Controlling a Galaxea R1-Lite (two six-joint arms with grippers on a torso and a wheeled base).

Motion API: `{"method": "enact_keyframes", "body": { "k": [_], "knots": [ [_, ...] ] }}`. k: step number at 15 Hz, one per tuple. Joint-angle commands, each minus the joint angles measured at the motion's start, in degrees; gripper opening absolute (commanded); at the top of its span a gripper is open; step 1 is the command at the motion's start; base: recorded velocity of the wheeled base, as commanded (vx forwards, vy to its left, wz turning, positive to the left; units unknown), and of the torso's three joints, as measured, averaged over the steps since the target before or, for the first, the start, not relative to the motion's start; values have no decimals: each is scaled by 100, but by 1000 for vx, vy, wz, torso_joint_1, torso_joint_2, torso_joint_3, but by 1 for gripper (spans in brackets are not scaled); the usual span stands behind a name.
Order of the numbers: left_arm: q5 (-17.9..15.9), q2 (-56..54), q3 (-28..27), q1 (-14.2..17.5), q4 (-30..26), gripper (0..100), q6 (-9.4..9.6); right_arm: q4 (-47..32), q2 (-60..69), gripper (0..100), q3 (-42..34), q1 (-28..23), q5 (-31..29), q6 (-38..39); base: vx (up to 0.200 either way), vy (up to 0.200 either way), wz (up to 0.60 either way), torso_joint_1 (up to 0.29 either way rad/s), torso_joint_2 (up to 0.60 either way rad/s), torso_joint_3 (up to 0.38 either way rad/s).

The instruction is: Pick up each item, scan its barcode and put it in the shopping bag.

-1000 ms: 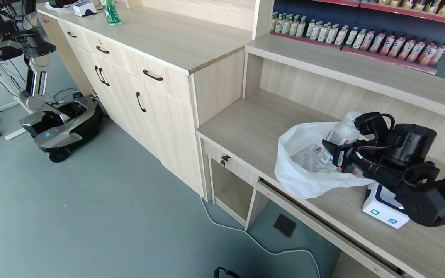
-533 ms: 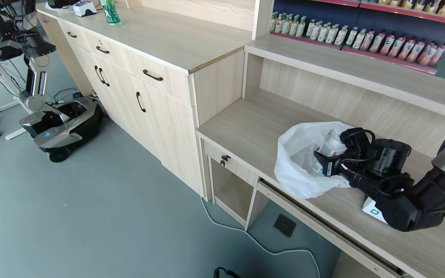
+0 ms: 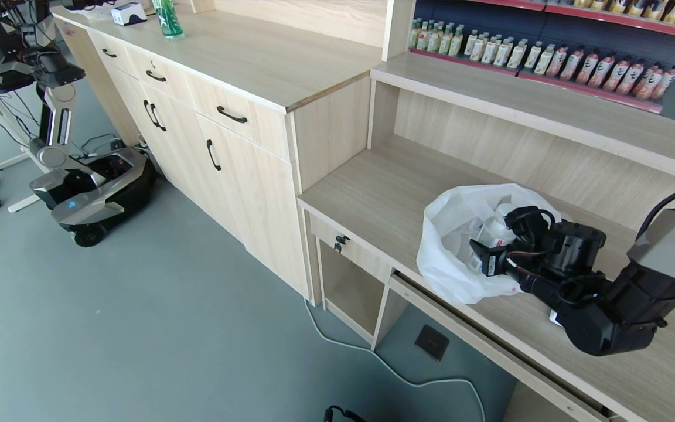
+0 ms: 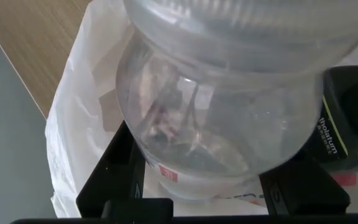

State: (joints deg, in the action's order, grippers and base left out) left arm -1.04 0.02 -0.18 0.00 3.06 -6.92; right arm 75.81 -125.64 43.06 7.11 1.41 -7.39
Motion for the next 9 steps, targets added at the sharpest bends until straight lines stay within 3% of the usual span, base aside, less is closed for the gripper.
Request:
{"method": "enact_keyframes", "body": {
  "k": [1, 2, 6, 9],
  "knots": [
    [-2, -2, 1, 0, 2, 100, -2, -49, -119, 0, 1, -8, -1, -8, 0, 0, 0, 0, 0, 0],
    [-2, -2, 1, 0, 2, 100, -2, -49, -128, 100, 1, -8, -1, 0, 0, 0, 0, 0, 0, 0],
    [-2, -2, 1, 0, 2, 100, -2, -163, 180, 100, -8, 10, -1, 53, 0, 0, 0, 0, 0, 0],
    [-2, -2, 1, 0, 2, 100, -2, -1042, 1630, 100, -254, 186, -1, 176, 0, 0, 0, 0, 0, 0]
  ]
}}
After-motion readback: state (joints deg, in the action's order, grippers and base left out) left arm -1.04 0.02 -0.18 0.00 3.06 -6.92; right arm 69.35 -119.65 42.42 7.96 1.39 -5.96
